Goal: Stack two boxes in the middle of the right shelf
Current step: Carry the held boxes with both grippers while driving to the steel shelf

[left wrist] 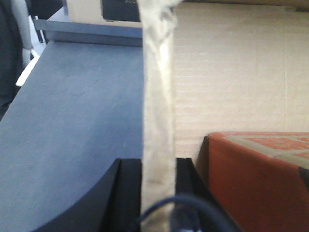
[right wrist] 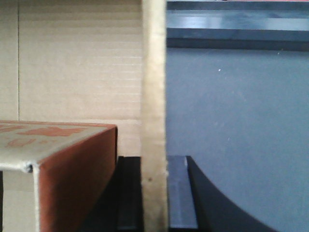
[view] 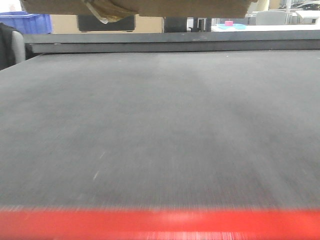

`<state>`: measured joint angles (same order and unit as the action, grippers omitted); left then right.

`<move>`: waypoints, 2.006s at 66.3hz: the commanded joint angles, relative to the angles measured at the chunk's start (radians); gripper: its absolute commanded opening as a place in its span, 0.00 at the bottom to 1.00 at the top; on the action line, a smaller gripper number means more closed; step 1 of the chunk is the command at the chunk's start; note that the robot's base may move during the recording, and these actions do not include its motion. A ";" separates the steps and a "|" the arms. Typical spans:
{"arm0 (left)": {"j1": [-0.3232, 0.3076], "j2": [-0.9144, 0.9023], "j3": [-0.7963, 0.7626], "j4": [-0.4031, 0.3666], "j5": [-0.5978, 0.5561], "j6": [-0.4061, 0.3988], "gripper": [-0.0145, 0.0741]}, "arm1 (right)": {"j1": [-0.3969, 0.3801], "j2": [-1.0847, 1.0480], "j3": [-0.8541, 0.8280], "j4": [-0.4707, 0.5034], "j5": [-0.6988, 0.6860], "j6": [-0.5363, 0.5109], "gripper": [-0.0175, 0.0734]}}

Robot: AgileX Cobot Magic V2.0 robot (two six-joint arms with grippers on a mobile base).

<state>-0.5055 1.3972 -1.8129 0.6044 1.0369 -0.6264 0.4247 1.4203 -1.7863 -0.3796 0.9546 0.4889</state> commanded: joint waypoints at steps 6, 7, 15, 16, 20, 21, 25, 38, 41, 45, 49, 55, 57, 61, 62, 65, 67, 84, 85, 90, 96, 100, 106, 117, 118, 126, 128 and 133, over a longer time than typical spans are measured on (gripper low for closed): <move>0.002 -0.018 -0.015 0.060 -0.015 -0.007 0.04 | -0.005 -0.016 -0.015 -0.064 -0.028 0.000 0.01; 0.002 -0.018 -0.015 0.060 -0.015 -0.007 0.04 | -0.005 -0.016 -0.015 -0.064 -0.028 0.000 0.01; 0.002 -0.018 -0.015 0.060 -0.015 -0.007 0.04 | -0.005 -0.016 -0.015 -0.064 -0.028 0.000 0.01; 0.002 -0.018 -0.015 0.060 -0.015 -0.007 0.04 | -0.005 -0.016 -0.015 -0.064 -0.028 0.000 0.01; 0.002 -0.018 -0.015 0.060 -0.015 -0.007 0.04 | -0.005 -0.016 -0.015 -0.064 -0.028 0.000 0.01; 0.002 -0.018 -0.015 0.060 -0.015 -0.007 0.04 | -0.005 -0.016 -0.015 -0.064 -0.028 0.000 0.01; 0.002 -0.018 -0.015 0.060 -0.015 -0.007 0.04 | -0.005 -0.016 -0.015 -0.064 -0.028 0.000 0.01; 0.002 -0.018 -0.015 0.060 -0.015 -0.007 0.04 | -0.005 -0.016 -0.015 -0.064 -0.028 0.000 0.01; 0.002 -0.018 -0.015 0.060 -0.015 -0.007 0.04 | -0.005 -0.016 -0.015 -0.064 -0.028 0.000 0.01; 0.002 -0.018 -0.015 0.060 -0.015 -0.007 0.04 | -0.005 -0.016 -0.015 -0.064 -0.028 0.000 0.01; 0.002 -0.018 -0.015 0.060 -0.015 -0.007 0.04 | -0.005 -0.016 -0.015 -0.064 -0.028 0.000 0.01; 0.002 -0.018 -0.015 0.060 -0.015 -0.007 0.04 | -0.005 -0.016 -0.015 -0.064 -0.028 0.000 0.01; 0.002 -0.018 -0.015 0.060 -0.015 -0.007 0.04 | -0.005 -0.016 -0.015 -0.064 -0.028 0.000 0.01; 0.002 -0.018 -0.015 0.060 -0.015 -0.007 0.04 | -0.005 -0.016 -0.015 -0.064 -0.028 0.000 0.01; 0.002 -0.018 -0.015 0.060 -0.015 -0.007 0.04 | -0.005 -0.016 -0.015 -0.064 -0.028 0.000 0.01; 0.002 -0.018 -0.015 0.060 -0.015 -0.007 0.04 | -0.005 -0.016 -0.015 -0.064 -0.028 0.000 0.01; 0.002 -0.018 -0.015 0.060 -0.015 -0.007 0.04 | -0.005 -0.016 -0.015 -0.064 -0.028 0.000 0.01; 0.002 -0.018 -0.015 0.060 -0.015 -0.007 0.04 | -0.005 -0.016 -0.015 -0.064 -0.028 0.000 0.01; 0.002 -0.018 -0.015 0.060 -0.015 -0.007 0.04 | -0.005 -0.016 -0.015 -0.064 -0.028 0.000 0.01; 0.002 -0.018 -0.015 0.060 -0.015 -0.007 0.04 | -0.005 -0.016 -0.015 -0.064 -0.028 0.000 0.01; 0.002 -0.018 -0.015 0.060 -0.015 -0.007 0.04 | -0.005 -0.016 -0.015 -0.064 -0.028 0.000 0.01; 0.002 -0.018 -0.015 0.060 -0.015 -0.007 0.04 | -0.005 -0.016 -0.015 -0.064 -0.028 0.000 0.01; 0.002 -0.018 -0.015 0.060 -0.015 -0.007 0.04 | -0.005 -0.016 -0.015 -0.064 -0.028 0.000 0.01; 0.002 -0.018 -0.015 0.060 -0.015 -0.007 0.04 | -0.005 -0.016 -0.015 -0.064 -0.028 0.000 0.01; 0.002 -0.018 -0.015 0.060 -0.015 -0.007 0.04 | -0.005 -0.016 -0.015 -0.064 -0.028 0.000 0.01; 0.002 -0.018 -0.015 0.060 -0.015 -0.007 0.04 | -0.005 -0.016 -0.015 -0.064 -0.028 0.000 0.01; 0.002 -0.018 -0.015 0.060 -0.015 -0.007 0.04 | -0.005 -0.016 -0.015 -0.064 -0.028 0.000 0.01; 0.002 -0.018 -0.015 0.060 -0.015 -0.007 0.04 | -0.005 -0.016 -0.015 -0.064 -0.028 0.000 0.01</move>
<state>-0.5055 1.3928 -1.8177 0.6128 1.0396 -0.6264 0.4317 1.4203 -1.7863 -0.3850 0.9486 0.4889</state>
